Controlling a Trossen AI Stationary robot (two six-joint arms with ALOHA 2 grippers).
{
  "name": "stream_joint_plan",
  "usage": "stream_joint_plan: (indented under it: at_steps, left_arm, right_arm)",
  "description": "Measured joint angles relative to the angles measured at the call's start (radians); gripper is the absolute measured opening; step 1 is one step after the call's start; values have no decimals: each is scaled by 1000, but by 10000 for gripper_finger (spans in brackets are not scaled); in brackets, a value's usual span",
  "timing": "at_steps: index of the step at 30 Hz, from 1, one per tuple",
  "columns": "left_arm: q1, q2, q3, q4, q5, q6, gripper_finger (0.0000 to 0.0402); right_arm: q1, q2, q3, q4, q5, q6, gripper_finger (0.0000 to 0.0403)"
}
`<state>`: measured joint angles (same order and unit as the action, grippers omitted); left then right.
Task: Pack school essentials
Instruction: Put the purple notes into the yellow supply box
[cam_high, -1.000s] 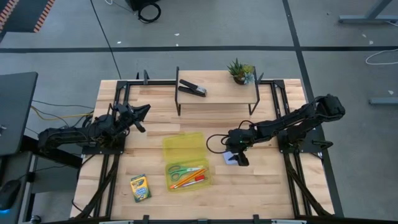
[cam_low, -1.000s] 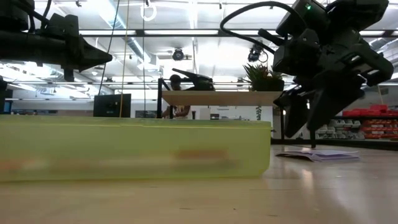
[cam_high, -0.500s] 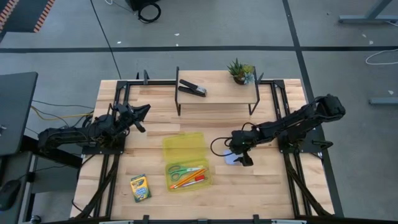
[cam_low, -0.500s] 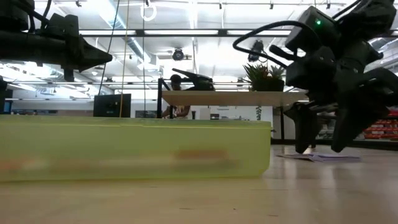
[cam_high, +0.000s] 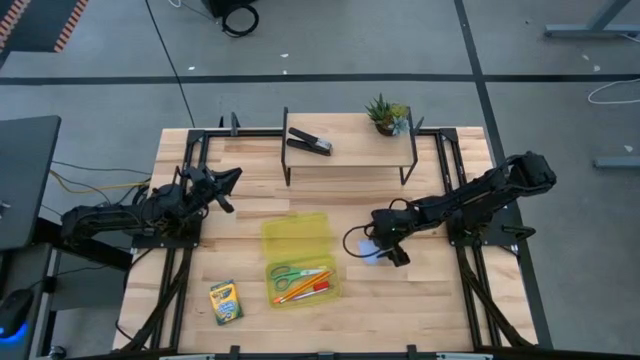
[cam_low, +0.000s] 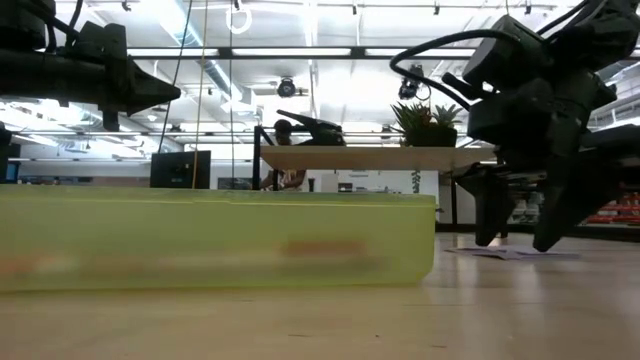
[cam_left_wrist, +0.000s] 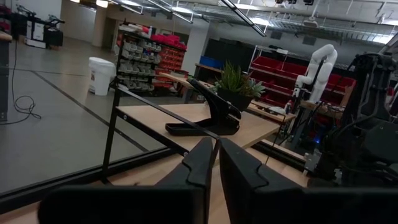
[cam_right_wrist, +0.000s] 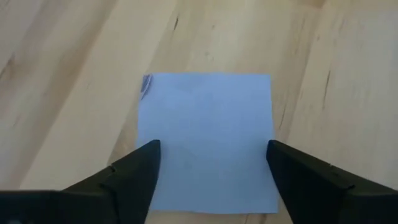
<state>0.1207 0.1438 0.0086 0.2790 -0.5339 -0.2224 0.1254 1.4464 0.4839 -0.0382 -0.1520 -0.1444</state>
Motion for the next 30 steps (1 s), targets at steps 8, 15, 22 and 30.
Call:
stream_joint_plan:
  at_steps: [8,15,22,30]
  left_arm:
    - [0,0,0,0,0,0,30]
    - [0,0,0,0,0,0,33]
    - [0,0,0,0,0,0,38]
    - [0,0,0,0,0,0,28]
  right_arm:
    - [2,2,0,5,25,39,204]
    - [1,4,-3,30,18,65,126]
    - [3,4,-3,33,14,235,53]
    - [3,4,-3,34,13,324,11]
